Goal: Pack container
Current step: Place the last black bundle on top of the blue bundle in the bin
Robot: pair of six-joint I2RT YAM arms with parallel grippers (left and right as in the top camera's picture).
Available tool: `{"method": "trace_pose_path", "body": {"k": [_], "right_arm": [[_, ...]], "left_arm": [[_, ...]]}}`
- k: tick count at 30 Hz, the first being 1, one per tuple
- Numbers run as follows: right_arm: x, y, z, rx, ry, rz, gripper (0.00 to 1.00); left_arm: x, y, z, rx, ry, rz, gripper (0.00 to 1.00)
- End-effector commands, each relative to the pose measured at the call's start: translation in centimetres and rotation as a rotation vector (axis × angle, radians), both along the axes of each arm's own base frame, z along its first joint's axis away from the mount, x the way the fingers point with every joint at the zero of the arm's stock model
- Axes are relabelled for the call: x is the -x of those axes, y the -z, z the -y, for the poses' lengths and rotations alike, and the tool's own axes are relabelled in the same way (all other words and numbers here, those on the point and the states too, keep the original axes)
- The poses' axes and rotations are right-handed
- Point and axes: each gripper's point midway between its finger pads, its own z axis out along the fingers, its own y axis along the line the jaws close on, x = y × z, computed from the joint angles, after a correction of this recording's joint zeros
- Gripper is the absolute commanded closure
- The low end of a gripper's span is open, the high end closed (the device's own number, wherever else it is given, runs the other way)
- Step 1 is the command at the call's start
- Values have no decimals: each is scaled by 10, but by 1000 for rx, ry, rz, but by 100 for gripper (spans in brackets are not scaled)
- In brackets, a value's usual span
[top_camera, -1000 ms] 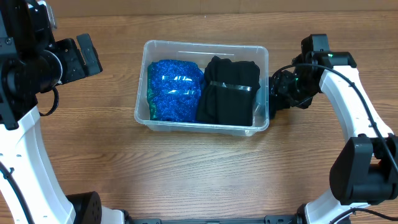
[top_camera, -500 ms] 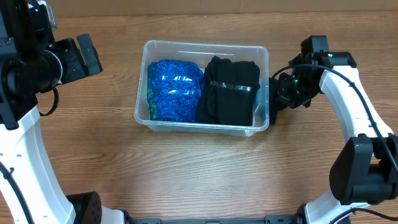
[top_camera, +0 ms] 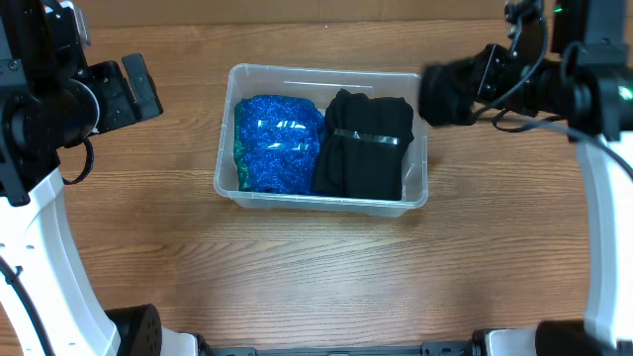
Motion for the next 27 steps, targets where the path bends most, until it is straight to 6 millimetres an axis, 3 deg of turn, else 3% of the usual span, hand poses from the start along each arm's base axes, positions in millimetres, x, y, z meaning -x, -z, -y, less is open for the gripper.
{"method": "trace_pose_path", "body": {"k": [1, 7, 10, 13, 20, 27], "right_arm": [[19, -35, -58, -187, -203, 37, 96], [33, -68, -124, -264, -368, 156, 96], [33, -73, -145, -258, -373, 199, 96], [24, -69, -152, -202, -314, 229, 96], [1, -36, -161, -140, -266, 177, 96], [-55, 30, -169, -45, -175, 104, 96]], "left_arm": [[-1, 0, -3, -20, 9, -1, 0], [-1, 0, -3, -20, 9, -1, 0], [-1, 0, -3, -20, 9, -1, 0], [-1, 0, -3, -20, 9, -1, 0], [-1, 0, -3, -20, 9, -1, 0], [-1, 0, -3, -20, 9, -1, 0]]}}
